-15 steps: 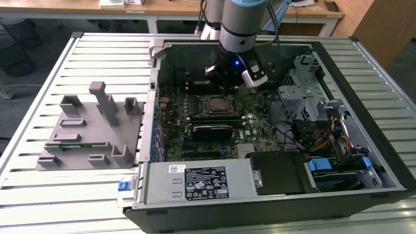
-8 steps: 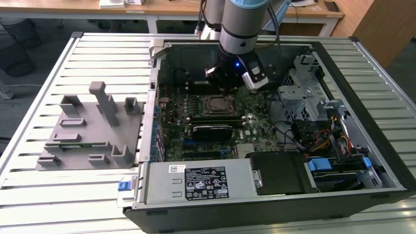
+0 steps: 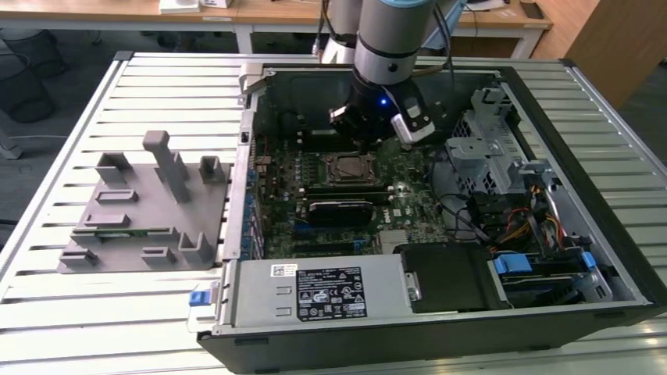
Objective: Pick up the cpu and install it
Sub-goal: 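Install the second cpu locking lever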
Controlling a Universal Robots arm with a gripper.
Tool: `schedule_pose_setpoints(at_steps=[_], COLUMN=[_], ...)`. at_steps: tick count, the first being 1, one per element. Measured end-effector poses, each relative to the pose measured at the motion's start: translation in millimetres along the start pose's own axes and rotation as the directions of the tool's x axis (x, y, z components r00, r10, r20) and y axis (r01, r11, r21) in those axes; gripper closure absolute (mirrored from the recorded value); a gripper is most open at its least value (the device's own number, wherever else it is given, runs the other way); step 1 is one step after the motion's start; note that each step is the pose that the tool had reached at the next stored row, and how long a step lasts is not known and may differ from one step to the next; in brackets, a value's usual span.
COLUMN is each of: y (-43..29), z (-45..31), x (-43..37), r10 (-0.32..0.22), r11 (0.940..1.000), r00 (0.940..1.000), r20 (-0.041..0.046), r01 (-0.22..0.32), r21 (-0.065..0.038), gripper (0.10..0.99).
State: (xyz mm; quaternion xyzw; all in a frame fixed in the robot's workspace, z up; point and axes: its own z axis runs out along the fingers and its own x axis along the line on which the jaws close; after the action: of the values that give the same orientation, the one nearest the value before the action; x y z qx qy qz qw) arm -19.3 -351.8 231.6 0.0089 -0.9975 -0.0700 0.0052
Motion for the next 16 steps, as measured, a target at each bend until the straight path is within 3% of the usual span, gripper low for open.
schedule_pose_setpoints(at_steps=[4, 11, 16], y=[-5.1, -30.3, -41.9], z=[-4.6, -8.1, -9.2], x=[0.2, 0.6, 0.6], r10=[0.000, 0.000, 0.001], r11=[1.0000, 1.0000, 1.0000], r00=[1.0000, 1.0000, 1.0000], r20=[0.0001, 0.0001, -0.0040], r01=[0.000, 0.000, -0.001], r21=[0.000, 0.000, 0.000], gripper=[0.980, 0.980, 0.980])
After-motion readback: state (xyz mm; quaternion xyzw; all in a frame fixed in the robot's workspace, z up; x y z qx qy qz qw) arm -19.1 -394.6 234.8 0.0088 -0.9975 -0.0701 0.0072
